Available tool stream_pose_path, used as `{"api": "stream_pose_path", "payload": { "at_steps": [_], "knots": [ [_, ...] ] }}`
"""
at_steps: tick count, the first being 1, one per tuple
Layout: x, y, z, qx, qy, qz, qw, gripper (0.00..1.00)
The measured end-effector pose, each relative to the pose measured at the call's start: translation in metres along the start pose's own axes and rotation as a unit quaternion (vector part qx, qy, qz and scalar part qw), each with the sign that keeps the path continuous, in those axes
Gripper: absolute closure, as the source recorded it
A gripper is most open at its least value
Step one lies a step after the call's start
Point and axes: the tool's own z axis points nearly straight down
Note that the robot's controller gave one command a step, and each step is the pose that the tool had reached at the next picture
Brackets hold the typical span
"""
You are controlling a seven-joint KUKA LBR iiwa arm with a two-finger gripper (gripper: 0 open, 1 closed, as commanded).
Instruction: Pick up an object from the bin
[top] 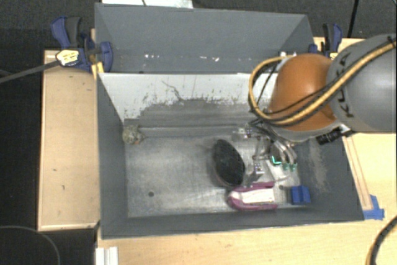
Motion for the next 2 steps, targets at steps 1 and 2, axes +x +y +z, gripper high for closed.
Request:
{"api": "stream_pose_path", "payload": {
  "at_steps": [1,2],
  "knots": [
    [-0.011,0.034,-0.012,-0.001,-0.0051,0.008,1.0000,0.00],
    [-0.027,0.044,0.056,0.000,-0.0040,-0.108,0.9941,0.00]
  ]
}}
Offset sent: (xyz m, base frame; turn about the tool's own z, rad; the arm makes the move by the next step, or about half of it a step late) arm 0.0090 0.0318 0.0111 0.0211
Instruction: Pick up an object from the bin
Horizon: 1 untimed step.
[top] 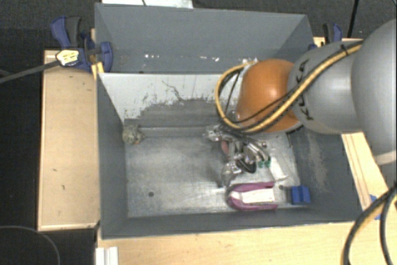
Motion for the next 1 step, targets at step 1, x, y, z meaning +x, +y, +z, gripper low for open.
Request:
{"api": "stream_pose_path", "payload": {
  "at_steps": [1],
  "knots": [
    [0.0228,-0.0946,-0.0577,0.003,-0.0024,0.012,0.9999,0.00]
  ]
}}
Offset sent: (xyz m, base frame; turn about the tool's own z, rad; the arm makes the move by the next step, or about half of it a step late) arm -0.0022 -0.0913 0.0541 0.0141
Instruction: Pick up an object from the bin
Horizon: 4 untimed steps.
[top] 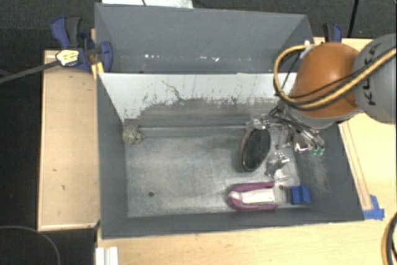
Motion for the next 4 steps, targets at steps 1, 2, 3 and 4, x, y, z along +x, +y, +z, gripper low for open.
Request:
{"api": "stream_pose_path", "payload": {
  "at_steps": [1,2,3,4],
  "knots": [
    [-0.005,0.006,0.043,-0.004,0.0027,-0.133,0.9911,0.00],
    [-0.013,-0.032,0.026,-0.002,0.0007,0.014,0.9999,0.00],
    [-0.018,-0.077,0.049,-0.002,0.0004,0.114,0.9934,0.00],
    [-0.006,-0.099,-0.004,-0.001,-0.0003,0.117,0.9931,0.00]
  ]
}}
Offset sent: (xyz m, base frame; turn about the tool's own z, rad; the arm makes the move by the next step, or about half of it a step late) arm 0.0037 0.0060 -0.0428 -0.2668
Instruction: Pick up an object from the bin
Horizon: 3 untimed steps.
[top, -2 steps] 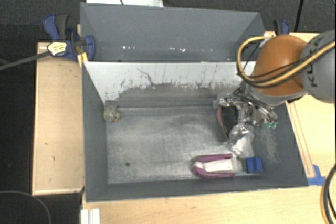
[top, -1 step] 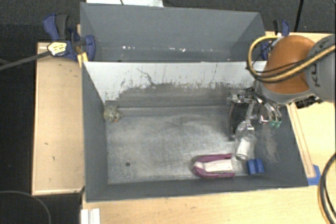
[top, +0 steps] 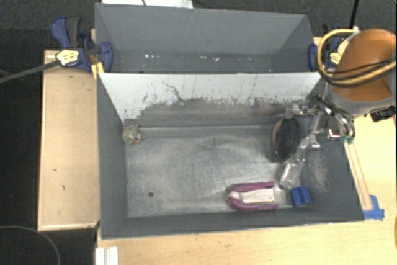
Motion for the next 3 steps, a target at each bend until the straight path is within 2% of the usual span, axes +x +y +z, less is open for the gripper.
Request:
{"api": "stream_pose_path", "payload": {
  "at_steps": [1,2,3],
  "knots": [
    [-0.010,0.006,0.049,-0.001,0.0041,0.054,0.9986,0.00],
    [-0.012,0.005,0.047,0.000,0.0008,0.054,0.9986,1.00],
    [0.012,0.007,-0.158,0.000,-0.0010,-0.013,0.9999,1.00]
  ]
}}
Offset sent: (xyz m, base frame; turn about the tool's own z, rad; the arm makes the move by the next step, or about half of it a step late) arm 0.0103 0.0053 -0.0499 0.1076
